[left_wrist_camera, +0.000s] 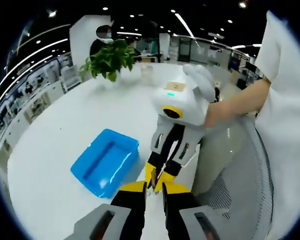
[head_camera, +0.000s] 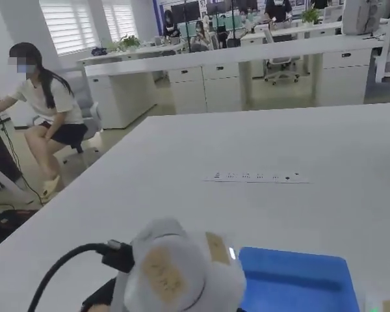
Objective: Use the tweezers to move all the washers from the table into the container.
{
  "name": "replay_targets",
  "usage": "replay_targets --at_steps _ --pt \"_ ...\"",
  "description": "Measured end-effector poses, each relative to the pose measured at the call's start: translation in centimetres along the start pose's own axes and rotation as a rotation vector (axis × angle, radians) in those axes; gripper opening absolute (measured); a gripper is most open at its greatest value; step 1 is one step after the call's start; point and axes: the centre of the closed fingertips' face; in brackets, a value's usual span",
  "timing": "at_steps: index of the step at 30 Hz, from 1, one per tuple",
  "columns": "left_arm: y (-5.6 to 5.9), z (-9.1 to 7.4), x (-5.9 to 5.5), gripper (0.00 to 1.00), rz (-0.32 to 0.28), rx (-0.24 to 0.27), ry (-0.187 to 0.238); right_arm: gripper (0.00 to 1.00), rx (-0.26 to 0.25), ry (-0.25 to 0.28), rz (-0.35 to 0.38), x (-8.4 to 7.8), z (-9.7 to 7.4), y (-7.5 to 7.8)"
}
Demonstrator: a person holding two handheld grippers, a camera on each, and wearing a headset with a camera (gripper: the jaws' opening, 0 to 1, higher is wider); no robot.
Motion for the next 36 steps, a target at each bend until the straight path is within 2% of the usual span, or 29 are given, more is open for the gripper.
replay_targets --at_steps 2,5,8,9,12,13,14,15,17,19,20,21,23,25,27,28,30,32,35,36 --pt "-0.5 -1.1 -0.8 0.15 -0.056 0.042 0.048 0.02 -0.001 0.003 0.026 0.0 0.0 0.2" --pt "-1.4 -2.7 -2.0 0.18 -0.183 0.098 0.154 0.02 0.004 0.007 0.057 0.0 -0.1 0.2" --pt "-2.0 -3.9 -3.2 0.25 -0.269 0.154 0.243 0.02 0.007 0.011 0.087 0.1 -0.2 0.4" --pt "-2.2 -4.1 -3.6 0.28 -0.279 0.167 0.26 0.02 0.009 0.012 0.095 0.1 -0.3 0.4" --pt "-3.1 -4.9 -5.0 0.34 -0.28 0.263 0.301 0.02 0.006 0.026 0.125 0.5 -0.6 0.8" --pt "-3.3 -4.9 -5.2 0.36 -0.284 0.28 0.315 0.02 0.002 0.03 0.135 0.6 -0.8 1.1" --pt "-3.5 -4.9 -5.2 0.4 -0.296 0.296 0.345 0.02 -0.003 0.04 0.155 0.9 -1.0 1.4" --pt "-3.5 -4.9 -5.2 0.42 -0.3 0.3 0.354 0.02 -0.006 0.049 0.172 1.1 -1.2 1.6" --pt "-3.9 -4.9 -5.1 0.47 -0.324 0.326 0.401 0.02 -0.004 0.083 0.225 1.7 -1.7 2.2" --pt "-4.6 -5.0 -4.8 0.53 -0.372 0.36 0.468 0.02 -0.007 0.12 0.284 2.2 -2.4 3.0" --pt "-5.0 -5.1 -4.5 0.55 -0.413 0.38 0.515 0.02 -0.014 0.141 0.324 2.5 -2.9 3.5" --pt "-5.2 -5.3 -4.3 0.58 -0.42 0.388 0.537 0.02 -0.02 0.153 0.348 2.6 -3.1 3.9" --pt "-6.0 -6.0 -4.0 0.59 -0.396 0.44 0.557 0.02 -0.022 0.173 0.387 2.7 -3.8 4.6" --pt "-6.4 -6.7 -3.6 0.62 -0.456 0.434 0.629 0.02 -0.043 0.181 0.396 2.7 -4.4 5.5" --pt "-6.8 -7.1 -3.5 0.7 -0.501 0.431 0.677 0.02 -0.06 0.188 0.404 2.8 -4.8 6.2" --pt "-6.9 -7.2 -3.6 0.75 -0.496 0.44 0.676 0.02 -0.068 0.193 0.408 2.8 -5.0 6.5" --pt "-7.1 -7.1 -3.7 0.77 -0.488 0.459 0.672 0.02 -0.087 0.202 0.417 3.0 -5.3 7.3" --pt "-7.1 -6.7 -3.7 0.78 -0.457 0.479 0.652 0.02 -0.108 0.205 0.423 2.9 -5.6 8.0" --pt "-7.0 -6.4 -3.9 0.84 -0.369 0.53 0.611 0.02 -0.149 0.202 0.431 2.7 -5.8 9.2" --pt "-7.2 -6.5 -3.9 0.89 -0.326 0.566 0.602 0.02 -0.169 0.2 0.437 2.6 -5.9 9.6"
Point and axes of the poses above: the centre of the closed fingertips' face, and the gripper's own axes: z roughly forward along the fingers, y roughly to its right, x roughly out of its top, and after that the axes turned 13 degrees about -z, right-handed
